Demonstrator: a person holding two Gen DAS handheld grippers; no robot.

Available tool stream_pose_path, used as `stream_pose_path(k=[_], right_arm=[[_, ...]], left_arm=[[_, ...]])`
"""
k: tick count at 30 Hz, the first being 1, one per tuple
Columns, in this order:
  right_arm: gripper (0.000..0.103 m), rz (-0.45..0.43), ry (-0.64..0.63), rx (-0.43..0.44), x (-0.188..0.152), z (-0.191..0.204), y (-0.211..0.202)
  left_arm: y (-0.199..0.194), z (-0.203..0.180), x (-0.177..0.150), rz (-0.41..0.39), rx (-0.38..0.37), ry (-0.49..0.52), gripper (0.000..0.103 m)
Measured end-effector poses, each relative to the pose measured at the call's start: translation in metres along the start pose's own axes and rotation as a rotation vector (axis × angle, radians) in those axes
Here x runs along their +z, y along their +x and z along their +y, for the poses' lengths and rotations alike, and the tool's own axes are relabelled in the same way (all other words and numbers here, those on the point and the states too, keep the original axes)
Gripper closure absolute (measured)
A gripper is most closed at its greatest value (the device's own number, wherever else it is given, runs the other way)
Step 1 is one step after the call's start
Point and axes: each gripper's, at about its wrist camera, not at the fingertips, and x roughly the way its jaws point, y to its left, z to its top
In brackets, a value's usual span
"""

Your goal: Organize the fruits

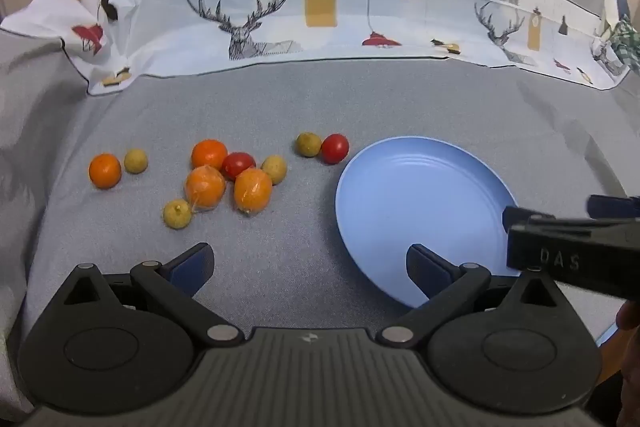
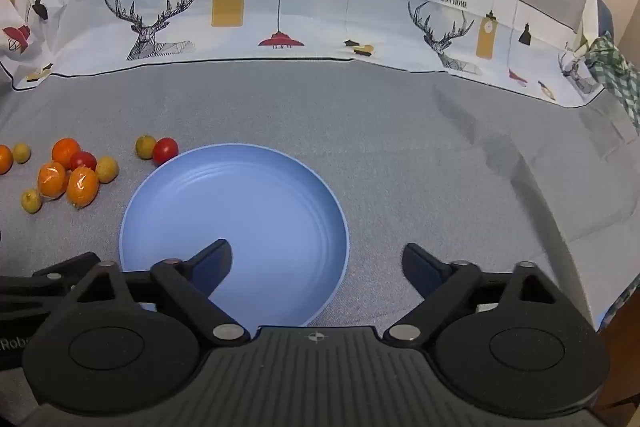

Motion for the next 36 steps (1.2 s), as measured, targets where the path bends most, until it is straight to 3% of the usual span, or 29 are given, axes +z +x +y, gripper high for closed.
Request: stream_pose_path(k=[2,12,19,23,26,28,29,31,34,36], right_arm=[[0.024,-0.006,0.02,0.009,0.001,-0.002,-0.002],[0.026,-0.049,0.028,0.019,0.0,0.002,-0.012],[0.035,-0.041,0.028,0.032,-0.001,0.001,-0.013],[0.035,-0.03,0.044,0.039,0.0,-0.002,-0.013],[0.035,-0.026,0.063,0.067,0.002,-0.005,-0.015],[0.035,-0.028,0.084,0.081,0.005,-0.009,-0.018],[0.035,-0.031,0.096,0.087,0.006,-0.011,-0.019],[0.035,-0.04,0.109,0.096,0.007,-0.016,-0.023],[0.035,-0.053,0.112,0.104,0.008,-0.021,-0.03],[0.035,-0.053,0.131,0.124,0.009,-0.025,-0.036]], left_arm=[[-0.003,0.0,0.0,-0.019,-0.009,0.006,0.001],[-0.01,-0.002,-0.002,-0.044,-0.013,-0.004,0.004],[-0.007,0.0,-0.001,0.009,-0.055,-0.015,0.01],[-0.008,-0.004,-0.002,-0.002,-0.069,0.01,0.014],[-0.011,-0.008,0.0,-0.014,-0.1,0.04,0.03],[-0.016,-0.01,0.0,-0.038,-0.133,0.071,0.052],[-0.018,-0.01,0.0,-0.051,-0.145,0.088,0.058],[-0.022,-0.01,0.0,-0.079,-0.162,0.112,0.082],[-0.032,-0.006,0.001,-0.113,-0.195,0.112,0.094],[-0.04,-0.003,0.001,-0.115,-0.227,0.1,0.094]])
